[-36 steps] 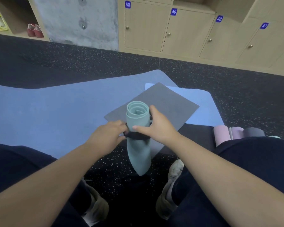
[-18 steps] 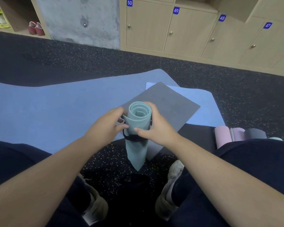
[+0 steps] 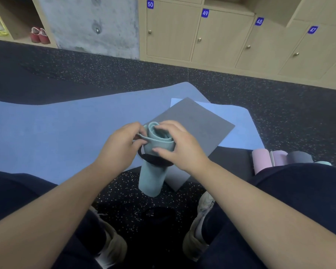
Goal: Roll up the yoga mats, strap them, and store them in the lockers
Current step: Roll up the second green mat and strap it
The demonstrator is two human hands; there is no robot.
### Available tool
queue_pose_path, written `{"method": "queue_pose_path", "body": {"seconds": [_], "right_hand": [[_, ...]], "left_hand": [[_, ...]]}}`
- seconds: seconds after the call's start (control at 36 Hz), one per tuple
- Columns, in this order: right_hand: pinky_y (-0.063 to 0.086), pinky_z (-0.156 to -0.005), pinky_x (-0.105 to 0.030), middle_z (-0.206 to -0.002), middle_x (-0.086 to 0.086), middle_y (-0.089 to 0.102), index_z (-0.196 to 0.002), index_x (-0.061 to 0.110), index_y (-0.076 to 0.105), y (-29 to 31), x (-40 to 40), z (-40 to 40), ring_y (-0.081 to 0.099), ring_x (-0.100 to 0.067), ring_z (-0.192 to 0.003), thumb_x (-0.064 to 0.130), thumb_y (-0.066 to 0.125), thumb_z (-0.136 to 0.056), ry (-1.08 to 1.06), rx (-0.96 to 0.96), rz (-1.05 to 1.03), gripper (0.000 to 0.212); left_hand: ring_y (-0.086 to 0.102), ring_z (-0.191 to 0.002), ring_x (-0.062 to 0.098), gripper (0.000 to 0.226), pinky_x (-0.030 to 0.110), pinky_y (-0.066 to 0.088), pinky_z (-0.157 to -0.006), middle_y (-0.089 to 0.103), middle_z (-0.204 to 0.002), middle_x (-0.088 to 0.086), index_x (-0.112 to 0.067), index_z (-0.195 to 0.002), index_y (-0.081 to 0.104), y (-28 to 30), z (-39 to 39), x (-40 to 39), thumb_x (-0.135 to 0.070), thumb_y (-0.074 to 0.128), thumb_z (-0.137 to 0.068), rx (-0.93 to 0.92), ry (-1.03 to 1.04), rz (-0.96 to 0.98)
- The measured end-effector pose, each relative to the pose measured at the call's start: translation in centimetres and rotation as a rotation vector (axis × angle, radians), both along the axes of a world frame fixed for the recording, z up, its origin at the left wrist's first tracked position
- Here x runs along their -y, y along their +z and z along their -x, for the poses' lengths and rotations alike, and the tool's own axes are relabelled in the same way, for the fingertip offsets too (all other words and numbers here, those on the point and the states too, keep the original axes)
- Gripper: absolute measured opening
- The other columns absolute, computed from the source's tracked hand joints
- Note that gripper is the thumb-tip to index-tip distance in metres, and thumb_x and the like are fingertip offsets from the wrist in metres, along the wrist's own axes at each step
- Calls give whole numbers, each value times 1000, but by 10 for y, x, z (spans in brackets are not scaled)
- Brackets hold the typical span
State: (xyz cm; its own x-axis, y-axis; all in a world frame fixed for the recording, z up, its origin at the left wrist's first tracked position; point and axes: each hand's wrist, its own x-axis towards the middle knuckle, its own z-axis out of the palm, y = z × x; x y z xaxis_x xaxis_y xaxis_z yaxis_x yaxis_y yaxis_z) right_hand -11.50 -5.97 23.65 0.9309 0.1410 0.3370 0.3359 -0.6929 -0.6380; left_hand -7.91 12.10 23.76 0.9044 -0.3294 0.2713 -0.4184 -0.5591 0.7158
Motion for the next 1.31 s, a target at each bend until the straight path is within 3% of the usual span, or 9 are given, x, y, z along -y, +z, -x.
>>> {"method": "queue_pose_path", "body": {"seconds": [0.11, 0.22, 0.39, 0.56, 0.69, 0.89, 1.08, 1.22, 1.31], "right_hand": [[37, -94, -16, -140, 6, 41, -142, 17, 36, 1, -4, 5, 43, -4, -120, 20, 78, -80, -2, -118, -17, 75], [33, -101, -16, -131, 22, 33, -149, 17, 18, -4, -4, 6, 39, 1, -121, 18, 81, -78, -52, -256, -212, 95], [44, -104, -34, -118, 22, 51, -130, 22, 39, -13, 0, 4, 52, -4, -117, 16, 83, -75, -35, -347, -251, 71], [44, -91, -17, -113, 27, 49, -126, 25, 37, -14, 0, 4, 51, 12, -104, 15, 84, -73, -24, -308, -271, 72], [35, -83, 0, -115, 26, 48, -127, 27, 35, -13, -1, 4, 45, 26, -100, 8, 84, -72, -26, -283, -297, 75], [42, -85, -8, -108, 25, 55, -116, 29, 41, -10, -2, 4, 54, 10, -102, 12, 83, -72, -91, -280, -304, 63], [46, -85, -17, -104, 26, 57, -115, 31, 43, -11, -2, 7, 56, 3, -101, 16, 82, -74, -115, -254, -282, 58], [45, -85, -16, -105, 26, 56, -114, 33, 42, -12, -2, 8, 55, 7, -101, 20, 83, -74, -134, -226, -313, 58], [41, -90, -9, -113, 30, 50, -121, 35, 35, -14, -1, 6, 49, 16, -105, 20, 83, -75, -65, -298, -288, 68]], "left_hand": [[62, -97, 0, 34, 7, 42, -76, 57, -111, -12, -29, -107, 44, 0, 1, 3, 0, 54, -93, -154, -50, 183], [57, -113, 7, 40, 27, 46, -99, 52, -126, -4, -18, -128, 35, -7, 2, 8, 4, 45, -96, -306, -101, 335], [47, -126, -3, 48, 21, 38, -106, 55, -134, -11, -27, -128, 46, -11, 5, 8, 8, 42, -95, -374, -253, 330], [35, -131, -10, 72, 17, 33, -106, 42, -143, -13, -32, -145, 32, -19, 5, 2, -5, 64, -86, -324, -358, 158], [35, -114, -19, 75, -3, 26, -91, 38, -122, -18, -55, -133, 22, -20, 3, -1, -14, 60, -83, -176, -318, 16], [46, -125, 3, 61, 29, 36, -109, 50, -129, -10, -19, -147, 28, -38, -3, -7, -12, 56, -93, -278, -250, -140], [51, -122, 8, 44, 30, 41, -102, 54, -130, -11, -26, -140, 34, -47, -6, -8, -25, 49, -99, -337, -238, -226], [43, -125, 4, 59, 26, 37, -102, 37, -138, -28, -53, -143, 15, -48, -1, -11, -37, 50, -98, -442, -322, -239], [45, -124, 8, 76, 24, 39, -96, 45, -136, -18, -43, -146, 18, -44, 2, -8, -39, 67, -87, -343, -291, -223]]}}
